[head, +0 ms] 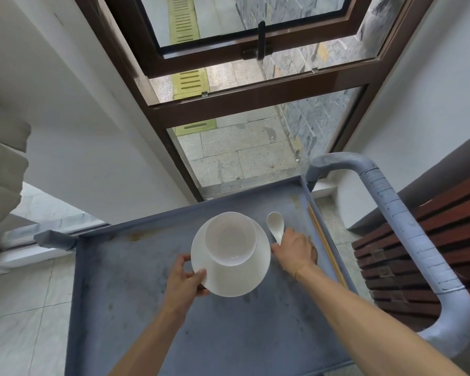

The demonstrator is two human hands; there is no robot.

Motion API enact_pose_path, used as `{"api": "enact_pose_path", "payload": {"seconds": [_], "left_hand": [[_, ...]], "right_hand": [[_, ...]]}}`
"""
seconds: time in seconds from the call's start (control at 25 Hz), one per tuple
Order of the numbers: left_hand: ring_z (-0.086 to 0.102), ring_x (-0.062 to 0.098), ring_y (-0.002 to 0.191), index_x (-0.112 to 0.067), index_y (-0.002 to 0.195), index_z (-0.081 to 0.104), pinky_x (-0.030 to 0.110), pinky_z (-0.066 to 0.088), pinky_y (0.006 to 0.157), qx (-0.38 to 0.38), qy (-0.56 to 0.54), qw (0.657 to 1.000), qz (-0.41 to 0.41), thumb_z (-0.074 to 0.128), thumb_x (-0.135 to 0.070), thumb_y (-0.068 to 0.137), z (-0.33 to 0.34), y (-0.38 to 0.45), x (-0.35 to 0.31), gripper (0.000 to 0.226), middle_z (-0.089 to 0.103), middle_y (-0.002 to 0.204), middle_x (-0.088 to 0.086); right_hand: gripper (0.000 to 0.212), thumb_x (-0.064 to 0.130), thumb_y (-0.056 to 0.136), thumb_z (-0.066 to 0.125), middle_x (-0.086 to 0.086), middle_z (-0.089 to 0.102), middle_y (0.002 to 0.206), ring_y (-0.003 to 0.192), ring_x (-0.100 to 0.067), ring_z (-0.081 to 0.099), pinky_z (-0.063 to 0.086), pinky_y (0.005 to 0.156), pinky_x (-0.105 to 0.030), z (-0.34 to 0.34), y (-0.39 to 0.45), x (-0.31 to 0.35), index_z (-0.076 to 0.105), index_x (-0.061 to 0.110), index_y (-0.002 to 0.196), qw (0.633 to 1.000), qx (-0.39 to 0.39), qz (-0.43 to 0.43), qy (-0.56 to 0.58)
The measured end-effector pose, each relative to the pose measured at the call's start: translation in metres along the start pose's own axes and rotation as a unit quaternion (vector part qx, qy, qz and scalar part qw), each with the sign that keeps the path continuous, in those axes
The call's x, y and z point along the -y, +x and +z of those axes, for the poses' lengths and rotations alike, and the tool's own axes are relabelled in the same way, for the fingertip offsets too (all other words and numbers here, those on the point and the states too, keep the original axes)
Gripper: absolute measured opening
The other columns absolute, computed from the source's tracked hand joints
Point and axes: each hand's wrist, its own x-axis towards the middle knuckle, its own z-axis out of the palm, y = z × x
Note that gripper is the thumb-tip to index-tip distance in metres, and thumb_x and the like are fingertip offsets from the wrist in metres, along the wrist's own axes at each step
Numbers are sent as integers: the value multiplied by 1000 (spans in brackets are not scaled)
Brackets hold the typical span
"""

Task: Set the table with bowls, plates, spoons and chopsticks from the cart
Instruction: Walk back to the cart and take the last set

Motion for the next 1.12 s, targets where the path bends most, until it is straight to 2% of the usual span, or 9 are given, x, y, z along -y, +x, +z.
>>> {"api": "enact_pose_path", "payload": {"seconds": [0.16, 0.36, 0.44, 0.52, 0.64, 0.72, 0.8, 0.96, 1.12], "left_hand": [[73, 20, 63, -23, 108, 55, 29, 59, 54, 16, 0, 1000, 7, 63, -2, 92, 0, 5, -2, 28, 76, 74, 12], [73, 25, 68, -19, 112, 54, 34, 60, 57, 43, -5, 999, 14, 65, -1, 91, -5, 16, -7, 29, 75, 78, 17], [72, 27, 69, -18, 113, 54, 35, 61, 58, 58, -2, 998, 18, 65, -2, 92, -8, 19, -9, 29, 74, 80, 20], [73, 28, 71, -18, 114, 53, 34, 61, 57, 72, 3, 997, 20, 65, -2, 91, -10, 21, -10, 30, 73, 82, 22], [73, 28, 71, -17, 114, 53, 33, 61, 56, 88, 12, 996, 25, 65, -2, 91, -13, 22, -9, 30, 73, 80, 19], [73, 28, 72, -17, 114, 54, 33, 60, 56, 96, 17, 995, 27, 65, -1, 91, -16, 23, -9, 30, 72, 78, 18], [73, 28, 73, -18, 113, 54, 33, 60, 56, 104, 19, 994, 29, 65, -1, 91, -19, 24, -8, 29, 73, 78, 18], [73, 30, 76, -21, 111, 55, 35, 61, 59, 116, 25, 993, 29, 65, -3, 91, -28, 27, -6, 29, 74, 78, 18], [74, 29, 76, -23, 109, 55, 35, 61, 59, 120, 24, 992, 29, 66, -3, 91, -36, 30, -3, 29, 75, 76, 16]], "right_hand": [[9, 23, 97, 42, -12, 66, 97, 73, -28, 51, 38, 61, -33, 3, -3, -7, 40, 14, 96, 999, 4, -21, -32], [39, 50, 94, 44, -5, 61, 76, 65, -25, 51, 39, 57, -28, 0, -20, -28, 57, 18, 76, 997, -48, 64, 11], [48, 51, 97, 39, -7, 65, 74, 62, -26, 52, 39, 54, -28, 3, -33, -38, 59, 16, 72, 993, -77, 80, 25], [43, 43, 102, 34, -10, 68, 78, 64, -29, 59, 40, 54, -30, 6, -46, -48, 58, 14, 82, 989, -122, 77, 29], [27, 35, 102, 40, -16, 72, 92, 83, -36, 69, 39, 58, -33, 11, -63, -62, 50, 13, 113, 987, -146, 72, 14], [34, 36, 100, 47, -18, 73, 95, 86, -38, 71, 43, 61, -36, 13, -70, -70, 42, 12, 124, 986, -141, 88, -3], [35, 35, 99, 48, -18, 73, 94, 86, -37, 71, 45, 62, -37, 14, -71, -73, 39, 12, 124, 985, -134, 107, -33], [21, 25, 101, 46, -21, 72, 98, 90, -38, 69, 44, 63, -37, 13, -57, -68, 44, 6, 108, 979, -141, 144, -41], [22, 14, 99, 41, -20, 70, 107, 98, -37, 68, 51, 75, -38, 3, -46, -64, 51, 0, 113, 976, -110, 163, -89]]}}
